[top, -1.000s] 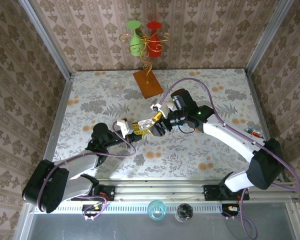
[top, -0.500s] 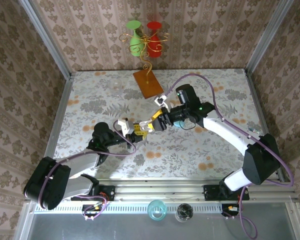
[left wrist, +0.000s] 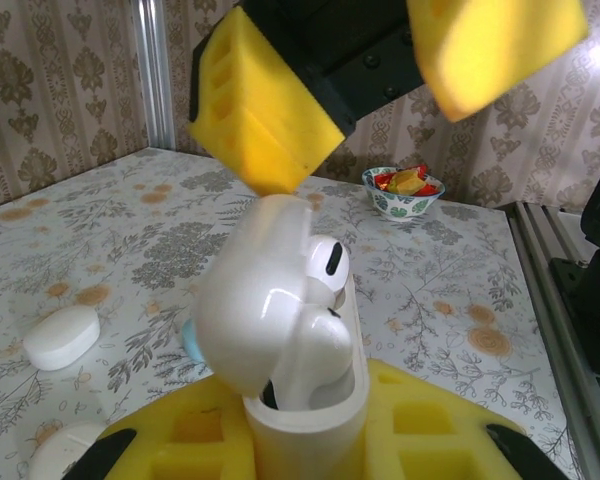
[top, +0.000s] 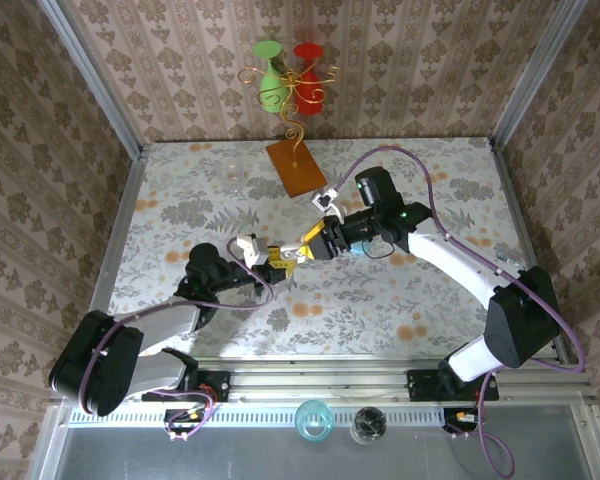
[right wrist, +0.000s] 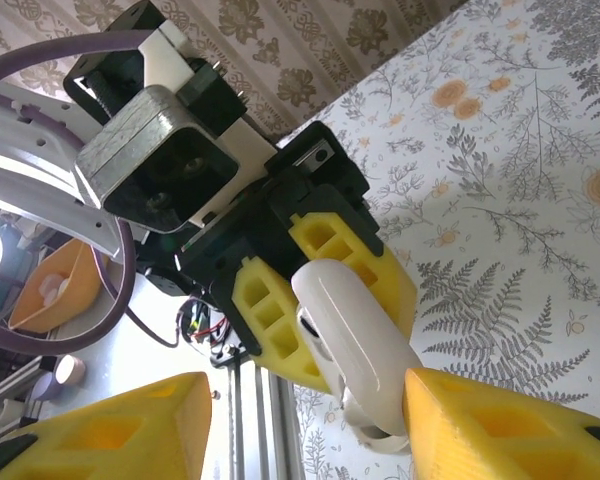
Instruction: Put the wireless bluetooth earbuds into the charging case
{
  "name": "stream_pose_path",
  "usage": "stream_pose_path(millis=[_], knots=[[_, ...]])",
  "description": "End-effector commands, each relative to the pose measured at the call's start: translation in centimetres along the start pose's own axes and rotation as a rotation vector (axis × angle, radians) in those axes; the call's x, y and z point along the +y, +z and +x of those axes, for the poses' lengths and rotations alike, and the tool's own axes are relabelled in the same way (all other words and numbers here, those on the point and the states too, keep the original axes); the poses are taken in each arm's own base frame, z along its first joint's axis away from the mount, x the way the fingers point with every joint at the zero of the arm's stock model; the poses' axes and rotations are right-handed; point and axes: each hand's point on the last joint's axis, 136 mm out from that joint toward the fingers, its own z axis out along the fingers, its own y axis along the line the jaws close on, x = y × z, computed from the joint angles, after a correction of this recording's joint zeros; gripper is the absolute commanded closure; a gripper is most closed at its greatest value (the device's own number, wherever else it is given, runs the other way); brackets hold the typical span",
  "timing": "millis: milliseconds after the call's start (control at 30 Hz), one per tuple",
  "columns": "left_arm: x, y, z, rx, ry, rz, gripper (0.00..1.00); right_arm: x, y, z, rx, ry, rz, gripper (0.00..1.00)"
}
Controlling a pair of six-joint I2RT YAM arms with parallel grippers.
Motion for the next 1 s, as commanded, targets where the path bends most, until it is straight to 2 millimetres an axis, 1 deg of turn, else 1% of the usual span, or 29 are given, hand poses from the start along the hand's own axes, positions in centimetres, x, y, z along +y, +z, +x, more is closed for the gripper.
stream_pose_path(millis=[0,133,233,300,400,467,533,600,700,833,867,900,967], knots=[[0.6,0.5,-1.5,-0.025,-0.011,-0.006,0.91,2.2,-0.6,-0.3,-0.004,-0.063,-0.047,0.45],[0.7,0.6,-1.1,-0.001,-0.036,-0.003,0.91,1.3,-0.9,-0.7,-0.032,-0.103,0.018,0.43],[0.2,0.5,-1.4,-0.009,-0.053,0.023,0.91,-0.1,-1.3,-1.3,-0.064,-0.130,0.121,0.38],[-0.4,0.6,-2.0,-0.023,-0.076,0.060,0.91,-0.7,-1.5,-1.5,-0.087,-0.173,0.160,0.34],[-1.2,0.7,-3.0,-0.047,-0.128,0.125,0.91,0.1,-0.9,-0.6,-0.081,-0.284,0.110,0.31],[-1.9,0.7,-4.1,-0.071,-0.162,0.172,0.91,0.5,-0.6,-0.2,-0.069,-0.311,0.096,0.32],[-2.3,0.6,-4.6,-0.097,-0.164,0.194,0.91,1.3,-0.4,0.0,-0.061,-0.324,0.056,0.34],[-2.3,0.6,-4.5,-0.097,-0.170,0.194,0.91,1.6,-0.2,0.1,-0.059,-0.324,0.033,0.38],[-2.2,0.8,-4.4,-0.093,-0.185,0.199,0.91,1.5,-0.1,0.2,-0.051,-0.306,0.031,0.49],[-1.9,0.9,-4.7,-0.099,-0.190,0.195,0.91,1.5,0.0,0.6,-0.025,-0.291,0.013,0.53],[-1.9,1.0,-4.8,-0.100,-0.190,0.195,0.91,1.4,0.1,0.7,-0.022,-0.288,0.013,0.56],[-1.9,1.0,-4.7,-0.099,-0.190,0.195,0.91,1.3,0.0,0.7,-0.023,-0.286,0.016,0.62],[-1.8,1.0,-4.8,-0.102,-0.188,0.189,0.91,1.3,0.0,0.7,-0.023,-0.283,0.018,0.70]])
